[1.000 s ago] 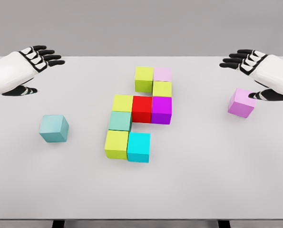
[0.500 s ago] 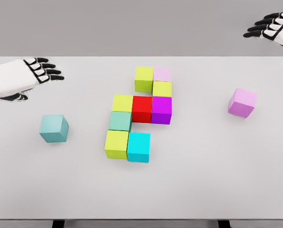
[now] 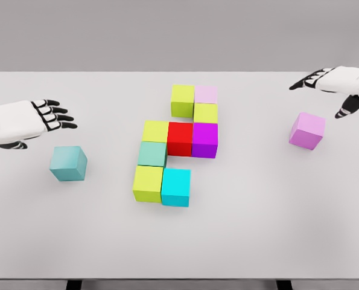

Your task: Assemble the squares on the desktop into the number 2

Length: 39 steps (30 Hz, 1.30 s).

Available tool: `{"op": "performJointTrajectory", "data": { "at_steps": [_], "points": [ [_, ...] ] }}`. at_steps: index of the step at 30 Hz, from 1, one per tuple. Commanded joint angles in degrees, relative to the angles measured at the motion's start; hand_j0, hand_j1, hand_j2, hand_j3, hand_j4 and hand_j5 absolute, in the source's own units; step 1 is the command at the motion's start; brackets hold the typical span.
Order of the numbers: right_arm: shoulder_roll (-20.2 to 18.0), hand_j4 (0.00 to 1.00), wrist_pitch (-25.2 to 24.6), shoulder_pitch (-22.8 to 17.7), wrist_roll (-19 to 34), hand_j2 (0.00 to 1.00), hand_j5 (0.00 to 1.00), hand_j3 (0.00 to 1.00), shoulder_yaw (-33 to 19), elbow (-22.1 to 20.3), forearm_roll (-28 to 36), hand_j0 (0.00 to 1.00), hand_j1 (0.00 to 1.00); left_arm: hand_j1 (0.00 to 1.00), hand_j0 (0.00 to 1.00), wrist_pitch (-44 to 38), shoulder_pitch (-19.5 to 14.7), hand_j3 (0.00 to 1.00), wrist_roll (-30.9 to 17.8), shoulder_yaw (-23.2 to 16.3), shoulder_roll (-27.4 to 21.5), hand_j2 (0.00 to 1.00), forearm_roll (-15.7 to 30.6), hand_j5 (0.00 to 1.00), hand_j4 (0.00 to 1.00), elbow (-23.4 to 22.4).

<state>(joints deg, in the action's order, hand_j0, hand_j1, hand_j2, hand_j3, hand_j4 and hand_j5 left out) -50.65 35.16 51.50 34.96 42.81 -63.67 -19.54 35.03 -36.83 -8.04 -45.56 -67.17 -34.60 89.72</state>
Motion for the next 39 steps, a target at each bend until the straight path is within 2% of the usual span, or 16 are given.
{"op": "performJointTrajectory", "data": {
  "at_steps": [1, 12, 25, 28, 39],
  "points": [
    [0.64, 1.0, -0.16, 0.09, 0.04, 1.0, 1.0, 1.0, 1.31, 0.74, -1.2, 1.0, 1.0, 1.0, 1.0, -0.03, 0.0, 1.0, -1.8, -0.05, 0.37, 1.0, 0.15, 1.0, 1.0, 0.02],
    [0.9, 1.0, -0.16, -2.2, 0.04, 1.0, 1.0, 1.0, 1.66, 0.48, -7.53, 1.0, 1.0, 1.0, 1.0, -0.03, 0.0, 1.0, -2.59, -2.95, 1.96, 1.0, 0.15, 1.0, 1.0, -0.16],
    [3.1, 1.0, -0.16, -3.87, 0.04, 1.0, 1.0, 1.0, 1.75, 0.56, -8.32, 1.0, 1.0, 1.0, 1.0, -0.03, 0.0, 1.0, -2.68, -4.89, 3.98, 1.0, -1.43, 1.0, 1.0, -0.6],
    [4.07, 1.0, -0.16, -4.13, 0.04, 1.0, 1.0, 1.0, 1.66, 0.92, -10.25, 1.0, 1.0, 1.0, 1.0, -0.03, 0.09, 1.0, -2.68, -5.06, 4.07, 1.0, -1.61, 1.0, 1.0, -0.6],
    [4.59, 0.99, -0.16, -4.57, 0.04, 0.99, 0.99, 0.99, 1.75, 0.65, -11.4, 0.99, 0.99, 1.0, 1.0, -0.03, 0.18, 1.0, -2.68, -6.03, 4.68, 1.0, -2.58, 1.0, 1.0, -0.86]
  ]
}}
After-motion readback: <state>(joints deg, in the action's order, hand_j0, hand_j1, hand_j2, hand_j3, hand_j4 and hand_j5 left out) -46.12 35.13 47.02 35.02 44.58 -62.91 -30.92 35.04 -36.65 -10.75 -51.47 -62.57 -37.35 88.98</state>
